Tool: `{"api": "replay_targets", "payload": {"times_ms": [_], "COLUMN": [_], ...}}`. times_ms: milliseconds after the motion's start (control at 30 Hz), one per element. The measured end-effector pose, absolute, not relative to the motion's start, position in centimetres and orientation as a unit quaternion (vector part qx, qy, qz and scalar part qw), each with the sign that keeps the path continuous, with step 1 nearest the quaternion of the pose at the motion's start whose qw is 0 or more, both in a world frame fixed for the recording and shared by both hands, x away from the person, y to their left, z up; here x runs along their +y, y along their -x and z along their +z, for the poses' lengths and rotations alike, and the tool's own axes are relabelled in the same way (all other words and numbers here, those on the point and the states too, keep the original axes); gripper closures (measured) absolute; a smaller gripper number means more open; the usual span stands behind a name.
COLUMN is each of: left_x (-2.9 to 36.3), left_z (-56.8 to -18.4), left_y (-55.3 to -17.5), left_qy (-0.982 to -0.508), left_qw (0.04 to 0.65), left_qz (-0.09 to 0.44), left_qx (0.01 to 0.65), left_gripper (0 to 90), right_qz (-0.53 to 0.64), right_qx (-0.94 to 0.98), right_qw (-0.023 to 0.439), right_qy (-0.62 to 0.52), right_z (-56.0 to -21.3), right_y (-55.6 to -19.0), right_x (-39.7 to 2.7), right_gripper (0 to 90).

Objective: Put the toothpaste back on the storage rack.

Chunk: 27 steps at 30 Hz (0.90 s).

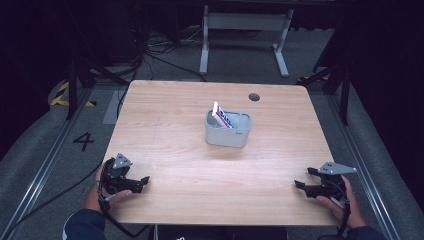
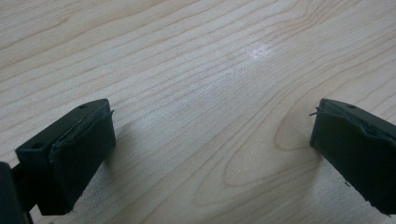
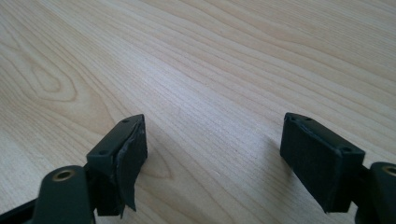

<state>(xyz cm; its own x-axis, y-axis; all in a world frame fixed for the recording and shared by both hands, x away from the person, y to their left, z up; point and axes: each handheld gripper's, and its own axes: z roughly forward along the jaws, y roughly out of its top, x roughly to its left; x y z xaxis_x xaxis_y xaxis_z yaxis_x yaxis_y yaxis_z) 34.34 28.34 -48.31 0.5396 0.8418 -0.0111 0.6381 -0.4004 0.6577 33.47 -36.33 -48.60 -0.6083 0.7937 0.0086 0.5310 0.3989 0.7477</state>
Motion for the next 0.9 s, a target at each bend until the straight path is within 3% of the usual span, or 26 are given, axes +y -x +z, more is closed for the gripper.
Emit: {"api": "replay_targets", "payload": {"times_ms": [900], "left_x": [28.16], "left_z": [-48.25], "left_y": [-34.53], "left_qy": [-0.819], "left_qw": [0.306], "left_qz": [0.166], "left_qx": [0.456], "left_gripper": [0.2], "right_qz": [0.368], "right_qx": [0.815], "right_qw": [0.18], "right_qy": [-0.41], "right_z": [-48.61], "right_y": [-33.41], "right_x": [-36.28], "right_gripper": [23.3]}}
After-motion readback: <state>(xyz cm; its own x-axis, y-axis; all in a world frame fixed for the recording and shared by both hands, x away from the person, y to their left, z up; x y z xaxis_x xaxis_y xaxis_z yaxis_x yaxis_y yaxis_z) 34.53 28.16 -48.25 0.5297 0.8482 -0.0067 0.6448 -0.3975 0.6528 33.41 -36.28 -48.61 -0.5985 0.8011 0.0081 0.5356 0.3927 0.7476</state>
